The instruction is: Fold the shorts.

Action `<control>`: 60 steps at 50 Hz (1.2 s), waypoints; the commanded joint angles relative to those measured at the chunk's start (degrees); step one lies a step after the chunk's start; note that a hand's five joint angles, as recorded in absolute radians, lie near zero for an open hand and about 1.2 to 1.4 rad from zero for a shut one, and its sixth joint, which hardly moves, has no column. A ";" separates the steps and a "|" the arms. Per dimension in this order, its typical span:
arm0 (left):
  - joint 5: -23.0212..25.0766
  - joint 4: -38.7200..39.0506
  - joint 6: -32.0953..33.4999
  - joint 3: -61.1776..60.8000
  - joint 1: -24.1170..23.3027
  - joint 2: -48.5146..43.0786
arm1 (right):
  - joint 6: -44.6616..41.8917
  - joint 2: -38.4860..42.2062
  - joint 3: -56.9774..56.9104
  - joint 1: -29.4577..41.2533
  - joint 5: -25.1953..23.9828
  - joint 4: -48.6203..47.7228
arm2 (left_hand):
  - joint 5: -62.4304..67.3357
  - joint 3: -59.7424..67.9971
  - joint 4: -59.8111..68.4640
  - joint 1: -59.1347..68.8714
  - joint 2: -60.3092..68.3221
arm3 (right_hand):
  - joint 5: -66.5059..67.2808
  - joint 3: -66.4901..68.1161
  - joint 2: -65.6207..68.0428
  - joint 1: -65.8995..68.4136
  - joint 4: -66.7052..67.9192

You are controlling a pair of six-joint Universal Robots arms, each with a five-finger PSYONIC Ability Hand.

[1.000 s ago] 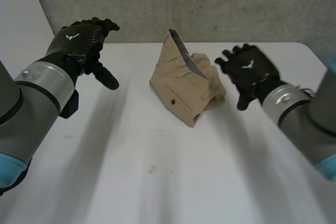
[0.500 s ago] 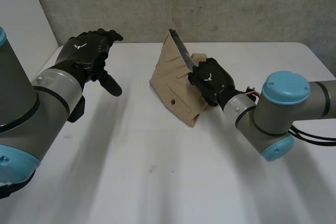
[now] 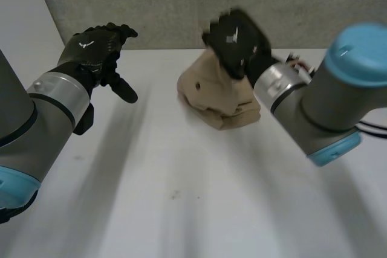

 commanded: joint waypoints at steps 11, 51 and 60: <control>-0.15 0.80 -1.05 0.08 4.20 6.40 | 13.27 -19.99 -8.69 1.34 13.49 6.76 | -1.34 -2.09 -1.12 -1.64 -1.01 | 15.24 12.46 12.49 26.06 11.90; -2.18 -11.07 -22.74 -4.58 -16.00 -9.57 | 3.16 -6.02 -4.39 7.14 26.41 17.22 | 2.03 1.27 2.24 1.72 2.35 | 15.24 12.46 12.49 26.06 11.90; -1.82 -11.94 -28.73 -2.12 -20.58 -16.88 | 3.86 -5.84 -4.39 8.36 26.85 15.03 | 1.52 0.77 1.74 1.22 1.85 | 15.24 12.46 12.49 26.06 11.90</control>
